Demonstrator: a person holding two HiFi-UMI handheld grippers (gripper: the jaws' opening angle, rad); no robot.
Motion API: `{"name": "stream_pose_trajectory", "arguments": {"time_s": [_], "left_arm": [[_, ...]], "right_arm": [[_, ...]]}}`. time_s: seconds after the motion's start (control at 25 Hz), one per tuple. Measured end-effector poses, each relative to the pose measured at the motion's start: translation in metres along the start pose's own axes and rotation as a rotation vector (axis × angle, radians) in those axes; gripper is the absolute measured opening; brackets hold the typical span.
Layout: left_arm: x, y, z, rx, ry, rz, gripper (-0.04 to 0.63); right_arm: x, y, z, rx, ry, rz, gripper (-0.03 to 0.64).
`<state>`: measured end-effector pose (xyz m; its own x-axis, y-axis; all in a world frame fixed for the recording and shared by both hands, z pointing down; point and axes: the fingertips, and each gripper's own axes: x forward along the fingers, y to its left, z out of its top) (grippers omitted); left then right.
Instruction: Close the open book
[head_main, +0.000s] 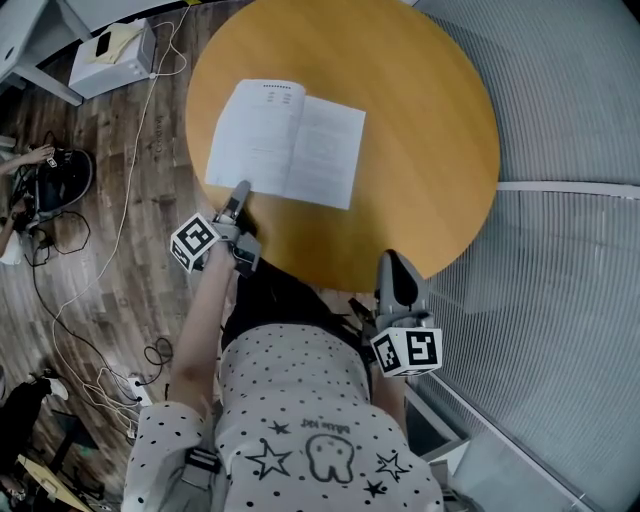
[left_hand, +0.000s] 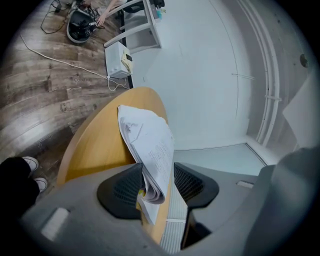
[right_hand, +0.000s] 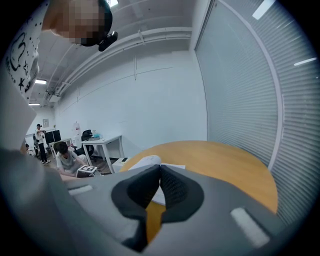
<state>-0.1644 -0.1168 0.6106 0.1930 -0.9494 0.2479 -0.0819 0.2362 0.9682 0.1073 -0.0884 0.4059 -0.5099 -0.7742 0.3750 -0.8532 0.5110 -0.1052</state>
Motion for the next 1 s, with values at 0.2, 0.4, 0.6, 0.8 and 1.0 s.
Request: {"name": "stream_pose_trajectory", "arguments": {"time_s": [0.2,0.4,0.6,0.8,1.0], "left_arm": [[0.000,0.012,-0.005,-0.067,0.012,0.022,0.193],[0.002,0.017,-0.004,-0.017,0.011,0.027,0.206],[0.008,0.014,0.008,-0.006,-0.065,0.007,0.206],[0.010,0.013,0.022,0.061,-0.069,0.014,0.206],[0.008,0.014,0.026,0.123,-0.073,0.040,0.172]], "right_arm": [[-0.001,0.000,0.000,0.005,0.004,-0.014,0.005],[0.000,0.001,0.000,0.003,0.001,-0.021,0.005],[-0.007,0.003,-0.004,0.006,0.001,-0.023,0.005],[-0.003,0.005,-0.004,0.001,0.007,-0.027,0.005],[-0.006,0.005,-0.005,0.000,0.008,-0.034,0.005]]}}
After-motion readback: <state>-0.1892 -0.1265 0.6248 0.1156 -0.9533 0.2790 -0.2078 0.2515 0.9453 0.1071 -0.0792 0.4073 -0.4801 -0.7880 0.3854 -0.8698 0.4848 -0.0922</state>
